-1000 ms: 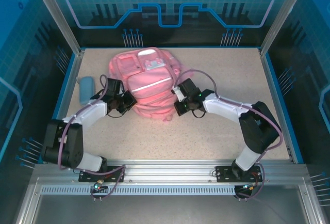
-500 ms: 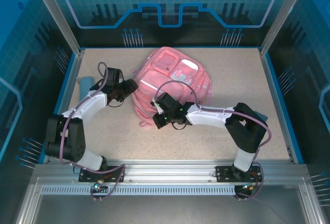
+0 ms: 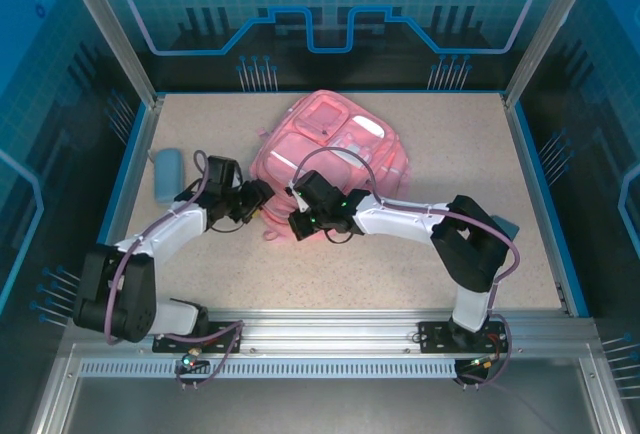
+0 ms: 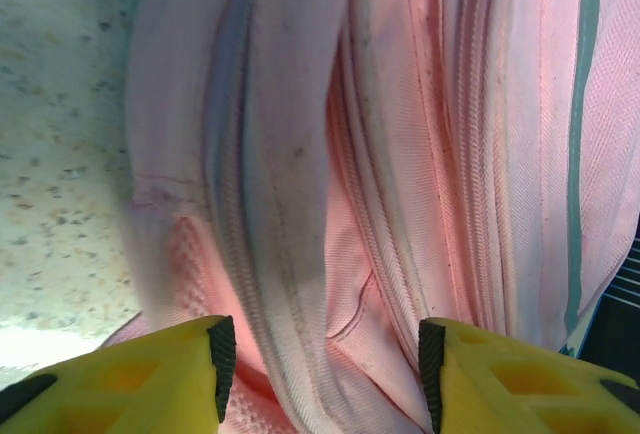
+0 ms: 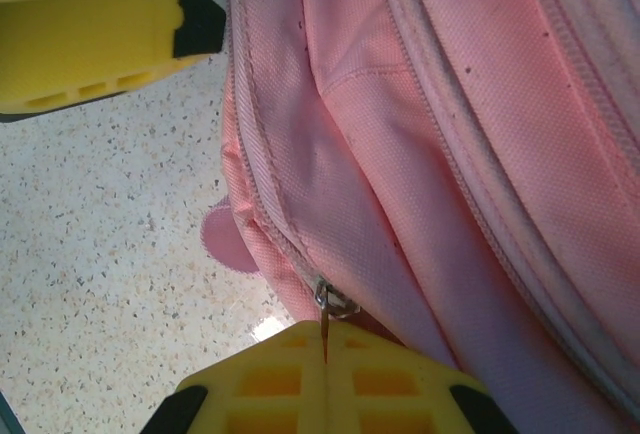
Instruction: Pack the student bag
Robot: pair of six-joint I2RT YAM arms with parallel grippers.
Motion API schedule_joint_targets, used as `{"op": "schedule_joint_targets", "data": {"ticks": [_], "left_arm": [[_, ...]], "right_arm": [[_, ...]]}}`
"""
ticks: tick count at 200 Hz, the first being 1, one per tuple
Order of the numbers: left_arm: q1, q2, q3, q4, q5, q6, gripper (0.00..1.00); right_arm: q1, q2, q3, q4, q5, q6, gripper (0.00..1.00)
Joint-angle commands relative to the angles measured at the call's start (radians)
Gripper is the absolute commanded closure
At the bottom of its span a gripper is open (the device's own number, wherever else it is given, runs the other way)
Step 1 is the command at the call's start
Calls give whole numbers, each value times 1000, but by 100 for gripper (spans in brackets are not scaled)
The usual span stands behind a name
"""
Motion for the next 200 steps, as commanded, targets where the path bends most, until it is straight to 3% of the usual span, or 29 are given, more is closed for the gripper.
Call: {"op": "schedule_joint_targets", "data": {"ticks": [1,45,80,111,132,180,200], "left_arm": [[-12,49,-11,69,44,-52,51],[-23,105,-2,114,26,-72,78],[-23,68,-5,70,-49,-42,100],[-21,16,7,23,-93,-17,100],[-20,-19,19,-2,-111,-2,100],[-9,-79,33,-57,-136,22,100],[-4,-96,32,-64,-121,29,100]], "right_arm": [[18,-14,35,-37,7,16,100],[46,-24,27,-82,68,44,100],[67,-57,-3,-210,275,88,100],[60,-85,-28,-413,529,176,100],[33,-119,-64,-488,616,228,100],[-85,-187,-164,-484,660,242,100],[-136,-216,-212,-414,601,179,100]]}}
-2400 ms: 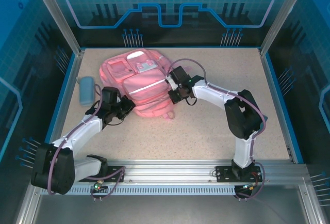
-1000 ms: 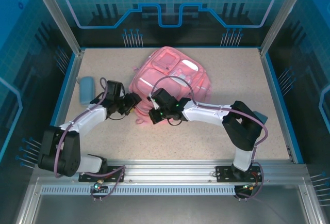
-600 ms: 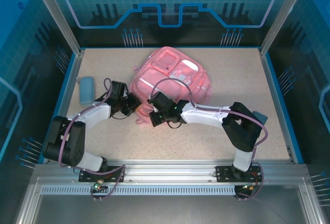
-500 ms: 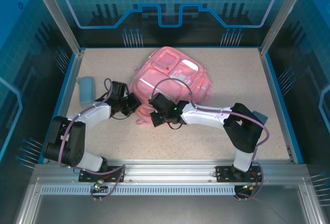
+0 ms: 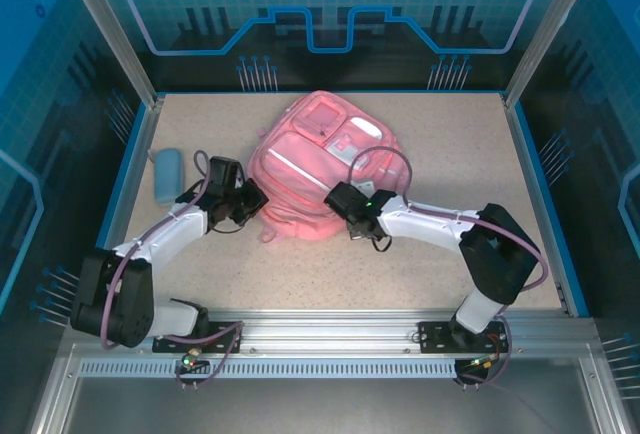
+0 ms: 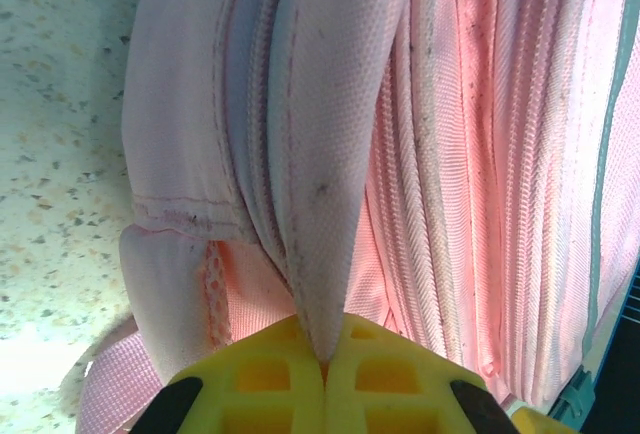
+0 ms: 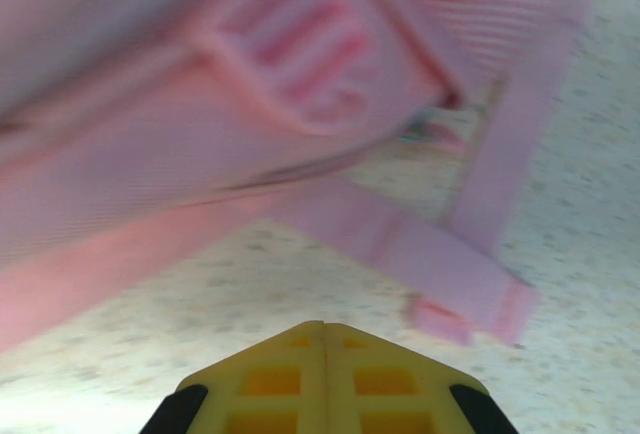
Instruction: Pack the student bag
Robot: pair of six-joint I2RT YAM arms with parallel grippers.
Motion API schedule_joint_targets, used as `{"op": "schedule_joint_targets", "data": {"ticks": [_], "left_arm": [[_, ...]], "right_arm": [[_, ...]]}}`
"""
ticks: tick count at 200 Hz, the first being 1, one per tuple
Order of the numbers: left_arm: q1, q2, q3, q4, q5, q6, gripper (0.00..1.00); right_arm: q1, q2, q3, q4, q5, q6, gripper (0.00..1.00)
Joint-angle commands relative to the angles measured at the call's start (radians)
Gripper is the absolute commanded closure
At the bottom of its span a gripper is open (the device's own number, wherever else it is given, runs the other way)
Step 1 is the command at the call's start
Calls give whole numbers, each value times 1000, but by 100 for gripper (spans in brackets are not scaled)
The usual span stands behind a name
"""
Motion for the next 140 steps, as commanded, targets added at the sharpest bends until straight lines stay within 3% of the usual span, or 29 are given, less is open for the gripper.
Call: {"op": "schedule_joint_targets", "data": {"ticks": [1,21,37,49,76,116,140], "left_arm": [[19,-52,31,-32,-27,36,100],[19,-55,33,-24,31,38,100],[19,-55,37,-8,91,39,100],[18,-55,43,1,131,37,100],[10,-66,54,12,181,25,98],[-20,-68,65,33,225,-3,97],[-41,-68,74,35,226,-7,96]], "right_arm": [[-43,-55,-49,25,0,-40,100],[-27,-107,-93,187,-205,-209,100],[-18,-133,-118,294,-428,-256,78],[-12,-139,-137,361,-523,-242,62],[-7,-139,-223,536,-619,-138,38],[-2,-148,-352,812,-645,-36,24],[-9,-160,-387,892,-600,-34,23]]}}
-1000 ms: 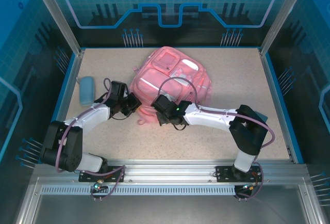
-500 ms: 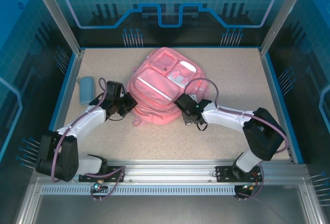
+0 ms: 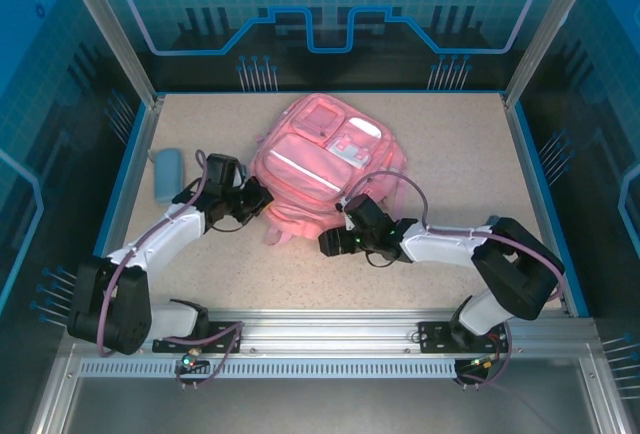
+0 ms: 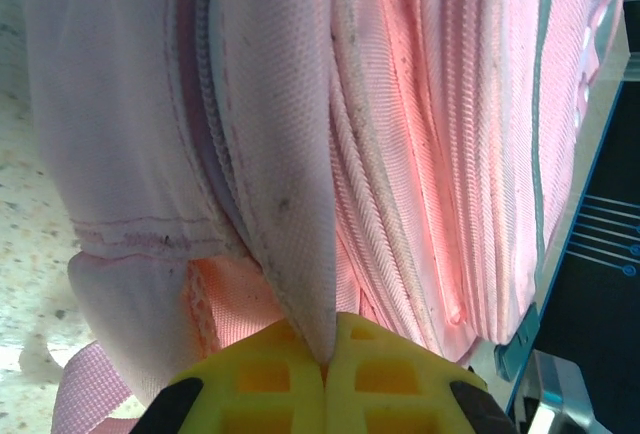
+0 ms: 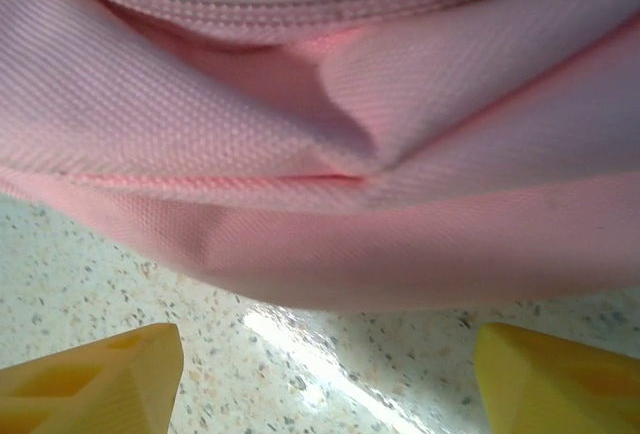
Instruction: Pack the student bag
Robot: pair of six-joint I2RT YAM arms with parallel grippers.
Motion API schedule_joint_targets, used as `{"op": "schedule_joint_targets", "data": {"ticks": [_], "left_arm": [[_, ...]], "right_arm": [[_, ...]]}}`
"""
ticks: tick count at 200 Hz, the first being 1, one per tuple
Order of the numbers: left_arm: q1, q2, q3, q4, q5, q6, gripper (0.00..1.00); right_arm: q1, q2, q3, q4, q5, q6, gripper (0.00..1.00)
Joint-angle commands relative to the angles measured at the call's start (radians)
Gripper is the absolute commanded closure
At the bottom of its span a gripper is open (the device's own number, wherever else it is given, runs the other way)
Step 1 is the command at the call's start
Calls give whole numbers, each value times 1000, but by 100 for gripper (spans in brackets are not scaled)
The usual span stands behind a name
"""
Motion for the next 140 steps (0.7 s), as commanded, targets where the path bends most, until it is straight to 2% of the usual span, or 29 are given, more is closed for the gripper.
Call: {"op": "schedule_joint_targets", "data": {"ticks": [1,35,56,102,140], "left_arm": [[-27,-38,52,52,80,-7,96],[-35,-37,55,44,77,-3,96],[-38,-32,51,45,78,0,96],[-59,-7,63,50,78,2,96],[-78,7,79,55,79,-2,95]], "right_arm": [[0,-31,-27,184,3,37,23],[-17,-85,-46,222,66,33,28],[-21,-138,-63,188,111,39,27],[-42,-225,-116,129,106,82,22],[-49,-222,-110,142,72,88,20]]}}
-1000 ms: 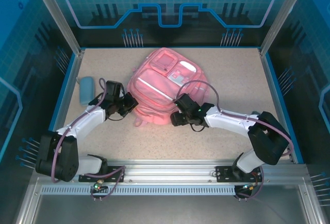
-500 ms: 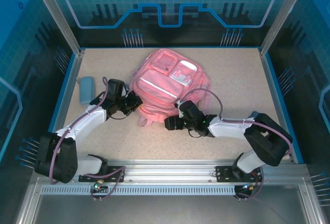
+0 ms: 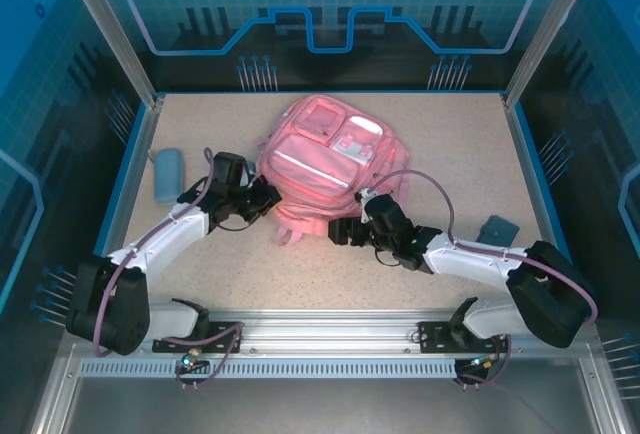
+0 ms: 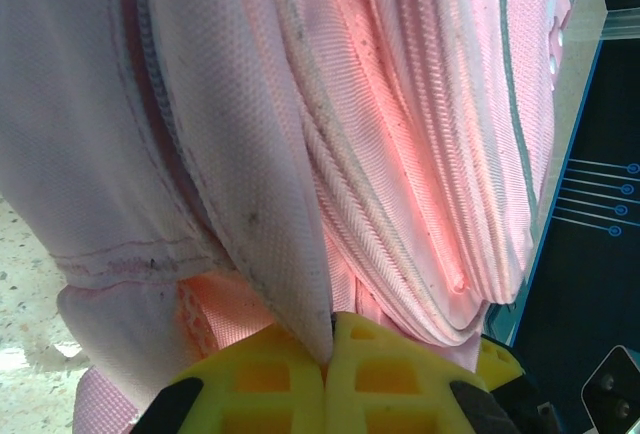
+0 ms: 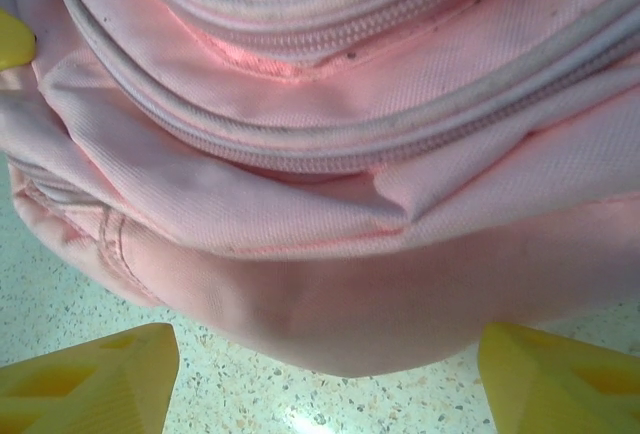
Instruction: Pack the student bag
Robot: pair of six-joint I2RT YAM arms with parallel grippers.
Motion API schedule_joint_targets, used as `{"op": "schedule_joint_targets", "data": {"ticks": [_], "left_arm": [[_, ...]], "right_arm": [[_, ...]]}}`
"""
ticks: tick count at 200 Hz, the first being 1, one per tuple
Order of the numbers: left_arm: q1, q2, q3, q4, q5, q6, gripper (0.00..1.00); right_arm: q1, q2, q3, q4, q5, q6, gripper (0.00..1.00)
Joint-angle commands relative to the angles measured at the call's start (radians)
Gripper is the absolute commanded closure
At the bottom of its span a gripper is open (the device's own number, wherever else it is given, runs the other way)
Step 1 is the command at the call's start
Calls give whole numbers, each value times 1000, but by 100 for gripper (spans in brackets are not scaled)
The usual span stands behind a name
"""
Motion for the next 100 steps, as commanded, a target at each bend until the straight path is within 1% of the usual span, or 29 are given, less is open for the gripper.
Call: {"op": "schedule_joint_targets", "data": {"ticks": [1,24,51,56,80,88,100], "left_arm": [[-21,6,58,40,68,-2,95],[-24,6,63,39,69,-4,95],[-31,5,68,41,73,-10,95],[-32,5,68,41,73,-8,95],[-36,6,72,42,81,-11,95],[-38,6,73,43,85,-11,95],[-40,6,73,43,91,-12,95]], "right_arm": [[-12,-15,1,30,-7,16,20],[-13,-10,2,59,-26,10,21],[-20,35,11,76,-50,1,20],[-24,47,13,113,-60,-3,20],[-48,89,29,177,-94,-13,21],[-53,100,33,203,-106,-19,23],[-56,118,43,230,-120,-36,29]]}}
